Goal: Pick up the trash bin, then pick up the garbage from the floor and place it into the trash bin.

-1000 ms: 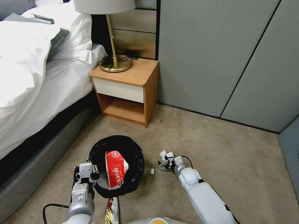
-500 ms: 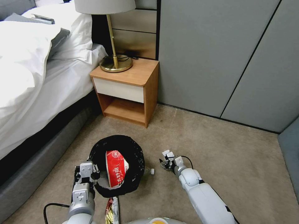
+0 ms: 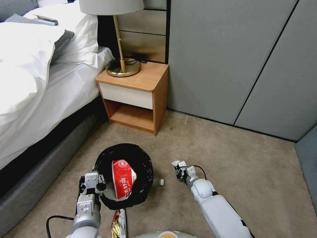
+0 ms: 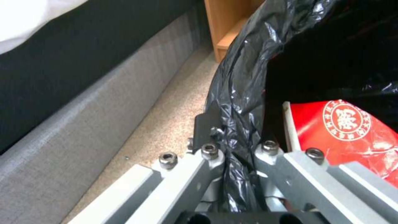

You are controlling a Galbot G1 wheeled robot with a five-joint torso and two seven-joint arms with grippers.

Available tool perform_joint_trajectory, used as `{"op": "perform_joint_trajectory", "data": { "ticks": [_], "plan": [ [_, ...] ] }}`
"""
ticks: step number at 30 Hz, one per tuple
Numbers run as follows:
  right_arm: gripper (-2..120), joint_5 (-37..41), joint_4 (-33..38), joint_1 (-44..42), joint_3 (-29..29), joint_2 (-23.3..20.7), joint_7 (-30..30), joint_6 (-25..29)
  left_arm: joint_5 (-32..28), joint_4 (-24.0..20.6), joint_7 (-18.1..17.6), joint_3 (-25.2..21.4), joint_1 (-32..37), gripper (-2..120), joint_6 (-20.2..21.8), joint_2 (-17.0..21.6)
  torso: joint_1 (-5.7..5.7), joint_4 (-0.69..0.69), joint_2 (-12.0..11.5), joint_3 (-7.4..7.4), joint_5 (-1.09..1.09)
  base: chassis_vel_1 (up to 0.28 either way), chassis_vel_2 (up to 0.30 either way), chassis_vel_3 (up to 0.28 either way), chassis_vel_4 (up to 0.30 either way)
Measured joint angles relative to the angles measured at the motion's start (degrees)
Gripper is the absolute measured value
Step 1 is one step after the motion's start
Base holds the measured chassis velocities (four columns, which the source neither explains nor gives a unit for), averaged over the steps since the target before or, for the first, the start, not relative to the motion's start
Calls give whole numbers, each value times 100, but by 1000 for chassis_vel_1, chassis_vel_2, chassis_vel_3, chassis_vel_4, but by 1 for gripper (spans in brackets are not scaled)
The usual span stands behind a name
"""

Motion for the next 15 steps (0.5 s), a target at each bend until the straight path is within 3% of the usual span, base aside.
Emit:
{"op": "perform_joint_trajectory", "data": {
  "ticks": [7,15],
  "plan": [
    [0,42,318,-101,-40,-123,65,142,-2,0,1,-5,3,1,2,17,0,1,0,0,2,0,0,0,0],
    [0,193,1892,-422,-177,-305,284,617,-5,90,5,-2,-26,1,13,34,0,2,0,0,1,0,0,0,0]
  ]
}}
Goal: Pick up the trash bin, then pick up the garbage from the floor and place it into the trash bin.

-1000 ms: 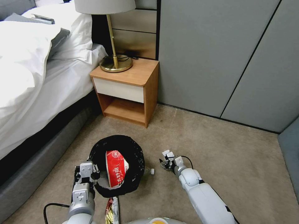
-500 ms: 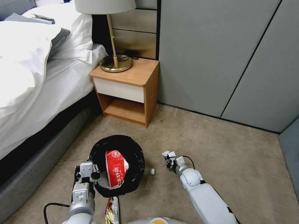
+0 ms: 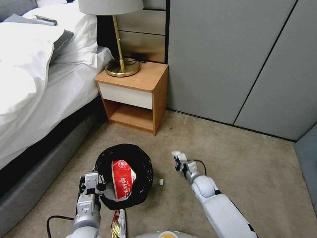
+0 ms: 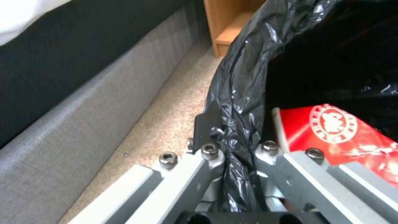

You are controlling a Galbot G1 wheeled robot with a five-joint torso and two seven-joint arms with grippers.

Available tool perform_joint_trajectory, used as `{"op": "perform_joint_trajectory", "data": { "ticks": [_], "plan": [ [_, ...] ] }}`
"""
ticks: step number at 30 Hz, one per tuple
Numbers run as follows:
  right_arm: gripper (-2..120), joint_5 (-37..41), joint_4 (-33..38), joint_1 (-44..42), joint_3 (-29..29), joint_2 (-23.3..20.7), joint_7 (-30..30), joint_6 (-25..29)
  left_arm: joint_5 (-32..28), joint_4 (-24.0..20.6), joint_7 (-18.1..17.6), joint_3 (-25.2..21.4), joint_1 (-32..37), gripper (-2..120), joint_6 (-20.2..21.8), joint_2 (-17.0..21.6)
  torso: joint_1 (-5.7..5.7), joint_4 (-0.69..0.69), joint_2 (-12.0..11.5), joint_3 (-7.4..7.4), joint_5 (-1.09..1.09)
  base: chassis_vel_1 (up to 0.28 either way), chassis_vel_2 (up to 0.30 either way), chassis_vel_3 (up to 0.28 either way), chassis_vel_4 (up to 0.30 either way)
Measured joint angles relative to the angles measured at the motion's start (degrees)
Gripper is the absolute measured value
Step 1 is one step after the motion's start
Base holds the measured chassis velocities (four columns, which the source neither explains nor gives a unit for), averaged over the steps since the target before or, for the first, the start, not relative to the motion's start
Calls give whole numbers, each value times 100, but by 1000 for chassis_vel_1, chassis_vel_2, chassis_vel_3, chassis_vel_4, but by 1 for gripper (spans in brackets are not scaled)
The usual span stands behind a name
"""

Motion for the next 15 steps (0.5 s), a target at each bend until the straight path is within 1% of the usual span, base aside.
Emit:
{"op": "perform_joint_trajectory", "data": {
  "ticks": [2,3,4,5,6,7,9,10,11,12,13,14,15],
  "plan": [
    [0,7,734,-133,-21,-63,-60,120,-1,1,5,10,-4,1,12,-1,0,1,0,0,1,0,0,0,0],
    [0,5,939,-172,-27,-89,-92,139,-7,2,7,9,-7,1,17,-1,0,1,0,0,1,0,0,0,0],
    [0,5,939,-172,-27,-89,-92,139,-7,2,7,9,-7,1,17,-1,0,1,0,0,1,0,0,0,0],
    [0,14,1794,-294,-87,-203,-183,224,-30,30,12,-6,-14,1,27,9,0,-1,0,0,-1,0,0,0,0],
    [0,47,2329,-350,-165,-275,-224,324,-44,42,13,-18,-13,1,30,23,0,-1,0,-1,-2,0,0,0,0],
    [0,47,2329,-350,-165,-275,-224,324,-44,42,13,-18,-13,1,30,23,0,-1,0,-1,-2,0,0,0,0],
    [0,129,3068,-423,-393,-390,-421,768,-56,45,18,-5,-12,1,37,26,-1,0,0,-1,0,0,0,0,0],
    [0,129,3068,-423,-393,-390,-421,768,-56,45,18,-5,-12,1,37,26,-1,0,0,-1,0,0,0,0,0],
    [0,152,3351,-472,-537,-423,-557,1033,-52,45,39,21,-10,1,41,16,0,0,0,-1,0,0,0,0,0],
    [0,158,3581,-537,-667,-447,-676,1184,-49,45,60,51,2,1,44,12,0,0,0,0,1,0,0,0,0],
    [0,158,3815,-614,-816,-476,-763,1242,-46,45,66,70,20,1,44,8,0,-1,0,-1,-1,0,0,0,0],
    [0,158,3815,-614,-816,-476,-763,1242,-46,45,66,70,20,1,44,8,0,-1,0,-1,-1,0,0,0,0],
    [0,156,3993,-682,-969,-489,-808,1258,-43,45,67,78,29,1,44,5,0,0,0,-1,0,0,0,0,0]
  ]
}}
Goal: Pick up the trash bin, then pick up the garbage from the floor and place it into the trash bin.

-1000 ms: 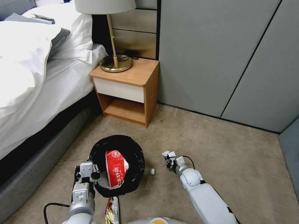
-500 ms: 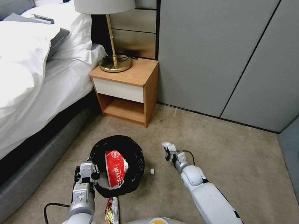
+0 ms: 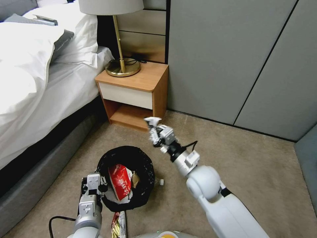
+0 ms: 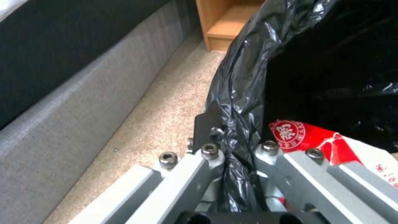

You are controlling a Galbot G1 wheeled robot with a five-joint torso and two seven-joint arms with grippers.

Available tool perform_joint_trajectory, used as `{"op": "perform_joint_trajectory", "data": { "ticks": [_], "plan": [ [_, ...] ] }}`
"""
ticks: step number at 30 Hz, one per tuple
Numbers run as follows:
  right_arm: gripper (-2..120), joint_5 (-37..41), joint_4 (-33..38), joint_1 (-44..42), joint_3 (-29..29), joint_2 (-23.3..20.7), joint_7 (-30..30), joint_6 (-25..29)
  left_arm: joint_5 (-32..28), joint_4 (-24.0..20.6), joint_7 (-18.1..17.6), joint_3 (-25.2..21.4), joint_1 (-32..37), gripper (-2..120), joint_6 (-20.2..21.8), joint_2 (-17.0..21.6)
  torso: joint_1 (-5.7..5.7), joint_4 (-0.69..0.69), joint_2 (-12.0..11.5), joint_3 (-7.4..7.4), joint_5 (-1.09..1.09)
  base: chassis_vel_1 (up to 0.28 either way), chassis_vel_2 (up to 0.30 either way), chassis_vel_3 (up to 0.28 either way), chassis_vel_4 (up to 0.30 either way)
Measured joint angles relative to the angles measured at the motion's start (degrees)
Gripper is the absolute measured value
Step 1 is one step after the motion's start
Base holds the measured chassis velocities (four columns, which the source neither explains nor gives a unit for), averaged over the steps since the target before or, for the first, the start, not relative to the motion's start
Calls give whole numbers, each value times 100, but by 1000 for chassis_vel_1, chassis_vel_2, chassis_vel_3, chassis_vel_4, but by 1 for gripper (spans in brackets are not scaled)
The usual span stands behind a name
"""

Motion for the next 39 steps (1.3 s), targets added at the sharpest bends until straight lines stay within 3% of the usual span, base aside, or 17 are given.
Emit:
{"op": "perform_joint_trajectory", "data": {
  "ticks": [4,10,20,23,25,39],
  "plan": [
    [0,-137,132,-109,-479,-18,-43,20,7,-10,-2,10,14,1,0,-6,0,0,0,0,-1,0,0,0,0],
    [0,-410,-892,-4,-937,150,128,161,55,-74,-10,43,58,1,-14,-37,0,0,0,0,0,0,0,0,0],
    [0,-429,-1722,128,-897,284,193,116,69,-103,-27,67,47,1,-28,-59,0,0,0,0,0,0,0,0,0],
    [6,-456,-1780,95,-861,289,167,107,70,-96,-35,67,31,1,-30,-57,0,0,0,0,0,0,0,0,0],
    [18,-467,-1822,42,-837,282,159,107,70,-91,-38,75,15,1,-30,-55,0,0,0,0,0,0,0,0,0],
    [65,-621,-1638,-374,-852,99,140,195,71,-91,-42,81,-30,1,-18,-56,0,0,0,0,0,0,0,0,0]
  ]
}}
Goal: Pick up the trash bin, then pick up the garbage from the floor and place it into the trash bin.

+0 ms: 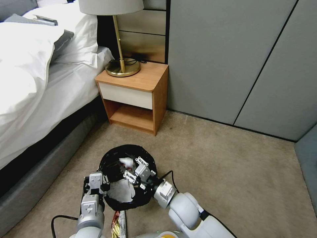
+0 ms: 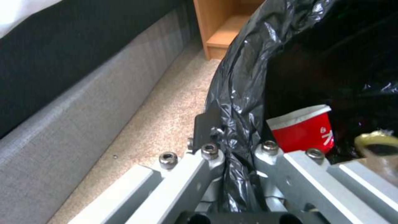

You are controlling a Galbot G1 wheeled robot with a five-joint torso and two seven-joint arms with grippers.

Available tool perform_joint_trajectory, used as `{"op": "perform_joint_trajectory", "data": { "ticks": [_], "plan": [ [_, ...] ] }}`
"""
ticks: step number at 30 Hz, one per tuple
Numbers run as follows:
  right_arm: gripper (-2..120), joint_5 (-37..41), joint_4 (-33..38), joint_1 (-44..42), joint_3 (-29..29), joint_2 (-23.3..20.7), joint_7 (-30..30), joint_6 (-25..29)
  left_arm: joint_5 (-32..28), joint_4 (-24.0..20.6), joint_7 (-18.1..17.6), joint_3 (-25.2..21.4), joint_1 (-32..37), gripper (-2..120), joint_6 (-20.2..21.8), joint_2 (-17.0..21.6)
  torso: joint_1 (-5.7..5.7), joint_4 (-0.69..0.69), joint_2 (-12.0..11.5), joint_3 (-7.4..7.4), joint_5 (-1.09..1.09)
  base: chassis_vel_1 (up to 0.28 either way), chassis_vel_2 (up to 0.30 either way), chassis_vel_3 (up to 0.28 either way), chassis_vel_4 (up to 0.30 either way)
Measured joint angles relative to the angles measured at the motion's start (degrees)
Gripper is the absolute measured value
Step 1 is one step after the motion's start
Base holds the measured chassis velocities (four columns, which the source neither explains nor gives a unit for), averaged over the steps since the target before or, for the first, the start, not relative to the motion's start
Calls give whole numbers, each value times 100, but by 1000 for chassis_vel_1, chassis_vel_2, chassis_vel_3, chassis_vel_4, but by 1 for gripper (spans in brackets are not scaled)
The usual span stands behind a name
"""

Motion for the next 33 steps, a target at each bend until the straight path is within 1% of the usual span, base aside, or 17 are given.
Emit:
{"op": "perform_joint_trajectory", "data": {
  "ticks": [2,3,5,6,8,11,16,19,20,22,23,24,25,28,29,32,33],
  "plan": [
    [76,-33,50,-53,8,-17,-5,15,12,-2,0,10,1,1,2,-2,0,0,0,0,0,0,0,0,0],
    [76,-33,50,-53,8,-17,-5,15,12,-2,0,10,1,1,2,-2,0,0,0,0,0,0,0,0,0],
    [88,-46,133,-78,13,-38,-6,16,26,-6,-1,18,7,1,3,-7,0,0,0,0,0,0,0,0,0],
    [88,-46,133,-78,13,-38,-6,16,26,-6,-1,18,7,1,3,-7,0,0,0,0,0,0,0,0,0],
    [97,-58,214,-101,12,-55,-6,15,31,-10,-1,18,14,1,3,-7,0,0,0,0,0,0,0,0,0],
    [100,-107,298,-133,2,-72,-6,14,33,-13,-1,17,21,1,3,-3,0,1,0,0,0,0,0,0,0],
    [100,-176,456,-172,6,-104,0,21,33,-29,-1,8,29,1,3,3,0,0,0,0,0,0,0,0,0],
    [100,-251,830,-178,92,-139,94,37,28,-23,-1,-33,25,1,3,22,0,0,0,0,0,0,0,0,0],
    [100,-251,830,-178,92,-139,94,37,28,-23,-1,-33,25,1,3,22,0,0,0,0,0,0,0,0,0],
    [100,-282,1129,-175,173,-137,196,27,21,-2,-1,-55,16,1,3,34,0,1,0,0,0,0,0,0,0],
    [100,-312,1467,-180,308,-114,311,-9,13,17,-1,-68,9,1,3,41,0,1,0,0,0,0,0,0,0],
    [100,-312,1467,-180,308,-114,311,-9,13,17,-1,-68,9,1,3,41,0,1,0,0,0,0,0,0,0],
    [100,-352,1676,-200,406,-91,392,-30,9,32,-1,-84,1,1,3,48,0,1,0,0,0,0,0,0,0],
    [100,-413,2384,-452,809,-4,808,-147,-40,40,-1,-169,13,1,3,82,0,0,0,0,0,0,0,0,0],
    [100,-413,2384,-452,809,-4,808,-147,-40,40,-1,-169,13,1,3,82,0,0,0,0,0,0,0,0,0],
    [100,-340,2836,-944,1065,45,1286,-266,-152,35,-1,-285,6,1,2,100,0,0,0,0,1,0,0,0,0],
    [100,-340,2836,-944,1065,45,1286,-266,-152,35,-1,-285,6,1,2,100,0,0,0,0,1,0,0,0,0]
  ]
}}
